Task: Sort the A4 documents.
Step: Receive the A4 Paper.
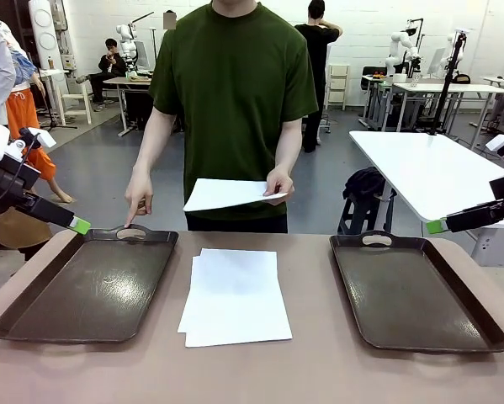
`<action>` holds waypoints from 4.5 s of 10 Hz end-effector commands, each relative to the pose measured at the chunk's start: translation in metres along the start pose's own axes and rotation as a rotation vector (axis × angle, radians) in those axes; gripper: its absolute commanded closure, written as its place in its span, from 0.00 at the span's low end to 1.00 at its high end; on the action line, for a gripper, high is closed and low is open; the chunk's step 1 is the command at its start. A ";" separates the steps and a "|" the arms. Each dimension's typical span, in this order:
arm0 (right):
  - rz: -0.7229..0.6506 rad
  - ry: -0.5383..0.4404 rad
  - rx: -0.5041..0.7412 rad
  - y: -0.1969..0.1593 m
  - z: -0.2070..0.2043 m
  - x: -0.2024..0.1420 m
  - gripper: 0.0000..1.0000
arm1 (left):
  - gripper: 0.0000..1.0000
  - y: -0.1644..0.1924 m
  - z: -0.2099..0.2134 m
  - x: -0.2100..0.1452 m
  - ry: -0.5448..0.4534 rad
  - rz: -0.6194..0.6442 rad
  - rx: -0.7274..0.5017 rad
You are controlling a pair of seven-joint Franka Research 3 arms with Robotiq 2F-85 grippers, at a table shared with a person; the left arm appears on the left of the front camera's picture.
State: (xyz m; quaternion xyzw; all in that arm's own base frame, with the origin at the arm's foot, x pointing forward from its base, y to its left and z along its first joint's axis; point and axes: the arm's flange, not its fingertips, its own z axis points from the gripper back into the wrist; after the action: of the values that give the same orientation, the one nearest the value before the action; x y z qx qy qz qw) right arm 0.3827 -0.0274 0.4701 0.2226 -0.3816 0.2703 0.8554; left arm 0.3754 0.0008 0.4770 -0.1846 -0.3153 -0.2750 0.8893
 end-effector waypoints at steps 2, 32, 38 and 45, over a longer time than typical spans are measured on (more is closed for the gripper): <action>0.004 -0.006 0.012 -0.002 -0.002 -0.001 0.00 | 0.00 0.003 -0.001 -0.001 -0.004 -0.005 -0.006; 0.004 -0.006 0.012 -0.002 -0.002 -0.001 0.00 | 0.00 0.021 -0.234 0.178 -0.022 0.660 -0.838; 0.004 -0.006 0.012 -0.002 -0.002 -0.001 0.00 | 0.20 0.027 -0.244 0.171 0.187 0.762 -0.971; 0.004 -0.006 0.012 -0.002 -0.002 -0.001 0.00 | 0.76 0.034 -0.242 0.171 0.151 0.802 -0.951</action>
State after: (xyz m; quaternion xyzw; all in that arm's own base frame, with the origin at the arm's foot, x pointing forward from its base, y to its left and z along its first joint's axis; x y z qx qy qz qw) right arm 0.3820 -0.0279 0.4708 0.2211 -0.3809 0.2707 0.8560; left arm 0.6147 -0.1527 0.4078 -0.6432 0.0007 -0.0514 0.7640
